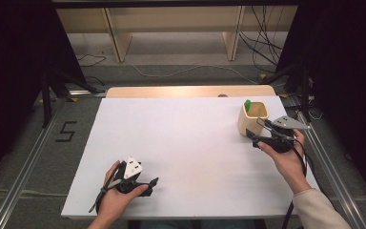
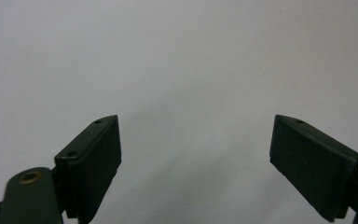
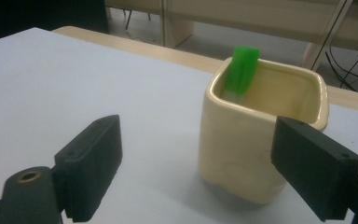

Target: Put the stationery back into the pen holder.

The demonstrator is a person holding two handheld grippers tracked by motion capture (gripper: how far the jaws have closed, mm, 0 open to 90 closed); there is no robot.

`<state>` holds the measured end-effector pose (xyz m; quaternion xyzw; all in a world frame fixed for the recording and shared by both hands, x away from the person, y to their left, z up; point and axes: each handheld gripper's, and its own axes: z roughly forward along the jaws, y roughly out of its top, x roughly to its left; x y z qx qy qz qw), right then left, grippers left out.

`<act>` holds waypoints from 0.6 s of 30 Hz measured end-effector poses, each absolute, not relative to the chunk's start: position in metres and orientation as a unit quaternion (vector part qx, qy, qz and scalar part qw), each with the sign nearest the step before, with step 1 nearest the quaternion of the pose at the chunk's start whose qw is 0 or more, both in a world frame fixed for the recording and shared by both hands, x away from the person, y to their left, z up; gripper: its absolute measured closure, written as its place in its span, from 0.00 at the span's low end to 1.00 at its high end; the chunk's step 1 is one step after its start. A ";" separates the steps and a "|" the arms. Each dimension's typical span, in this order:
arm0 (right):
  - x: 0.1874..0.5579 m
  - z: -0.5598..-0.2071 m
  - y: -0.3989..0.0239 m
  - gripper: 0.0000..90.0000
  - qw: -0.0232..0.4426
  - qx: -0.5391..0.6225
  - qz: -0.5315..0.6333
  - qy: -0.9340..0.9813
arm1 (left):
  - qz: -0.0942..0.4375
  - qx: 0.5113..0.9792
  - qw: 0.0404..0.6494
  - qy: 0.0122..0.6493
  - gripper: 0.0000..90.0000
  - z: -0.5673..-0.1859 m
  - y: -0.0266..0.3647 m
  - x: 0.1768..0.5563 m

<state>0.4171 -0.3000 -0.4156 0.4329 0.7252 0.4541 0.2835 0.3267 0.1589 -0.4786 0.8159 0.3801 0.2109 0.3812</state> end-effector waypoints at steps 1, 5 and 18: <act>0.416 -0.416 -0.300 0.19 0.282 0.431 0.454 0.727 | 0.211 0.816 0.381 0.380 0.18 -0.479 0.159 0.327; 0.410 -0.419 -0.299 0.19 0.276 0.429 0.452 0.732 | 0.211 0.816 0.381 0.381 0.18 -0.479 0.159 0.327; 0.392 -0.429 -0.297 0.19 0.248 0.416 0.453 0.748 | 0.207 0.815 0.383 0.383 0.18 -0.479 0.159 0.327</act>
